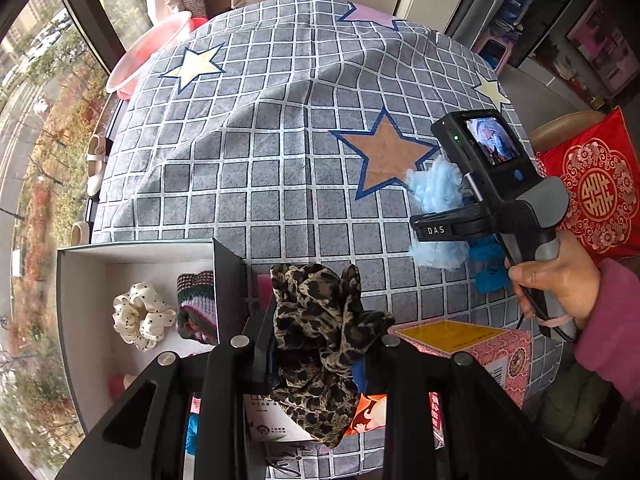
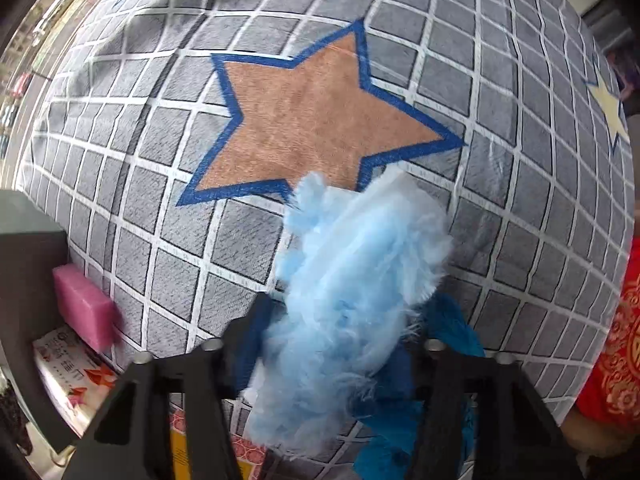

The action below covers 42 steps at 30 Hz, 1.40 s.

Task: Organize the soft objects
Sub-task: 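Carry the scrunchie and fluffy toy with both tools over the white box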

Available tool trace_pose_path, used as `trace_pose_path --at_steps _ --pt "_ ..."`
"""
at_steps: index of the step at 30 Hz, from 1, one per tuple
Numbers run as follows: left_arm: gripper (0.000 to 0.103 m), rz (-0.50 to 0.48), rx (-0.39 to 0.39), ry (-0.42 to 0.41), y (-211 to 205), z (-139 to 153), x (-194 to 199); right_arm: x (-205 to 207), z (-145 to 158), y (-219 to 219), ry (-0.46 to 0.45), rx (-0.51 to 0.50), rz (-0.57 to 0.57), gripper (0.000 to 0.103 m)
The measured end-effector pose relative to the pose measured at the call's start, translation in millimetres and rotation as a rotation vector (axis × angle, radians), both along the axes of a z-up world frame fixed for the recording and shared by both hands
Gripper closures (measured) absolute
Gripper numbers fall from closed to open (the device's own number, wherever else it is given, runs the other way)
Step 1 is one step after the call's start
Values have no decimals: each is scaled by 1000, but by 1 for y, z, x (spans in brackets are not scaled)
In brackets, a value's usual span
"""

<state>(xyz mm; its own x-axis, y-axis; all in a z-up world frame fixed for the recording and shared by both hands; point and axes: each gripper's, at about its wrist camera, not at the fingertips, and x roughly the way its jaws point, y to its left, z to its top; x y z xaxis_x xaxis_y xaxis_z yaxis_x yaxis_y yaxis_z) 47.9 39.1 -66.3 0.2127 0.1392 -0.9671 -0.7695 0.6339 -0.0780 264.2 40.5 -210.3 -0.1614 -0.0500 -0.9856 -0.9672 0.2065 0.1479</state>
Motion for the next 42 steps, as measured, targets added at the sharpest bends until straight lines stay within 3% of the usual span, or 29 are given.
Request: trace_pose_path --at_steps 3,8,15,26,31,42 --pt "72 -20 -9 5 -7 0 2 1 13 -9 76 40 -25 70" --pt "72 -57 -21 12 -20 2 0 28 58 -31 216 148 -174 70" --pt "72 -134 -11 14 -41 10 -8 46 128 -62 249 232 -287 70" --pt "71 -269 -14 -12 -79 22 -37 -10 200 -124 285 289 -370 70" --pt "71 -304 -27 -20 -93 20 -57 -50 214 -150 309 277 -389 70" --pt "71 -272 -8 -65 -95 29 -101 -124 203 -159 359 215 -367 70"
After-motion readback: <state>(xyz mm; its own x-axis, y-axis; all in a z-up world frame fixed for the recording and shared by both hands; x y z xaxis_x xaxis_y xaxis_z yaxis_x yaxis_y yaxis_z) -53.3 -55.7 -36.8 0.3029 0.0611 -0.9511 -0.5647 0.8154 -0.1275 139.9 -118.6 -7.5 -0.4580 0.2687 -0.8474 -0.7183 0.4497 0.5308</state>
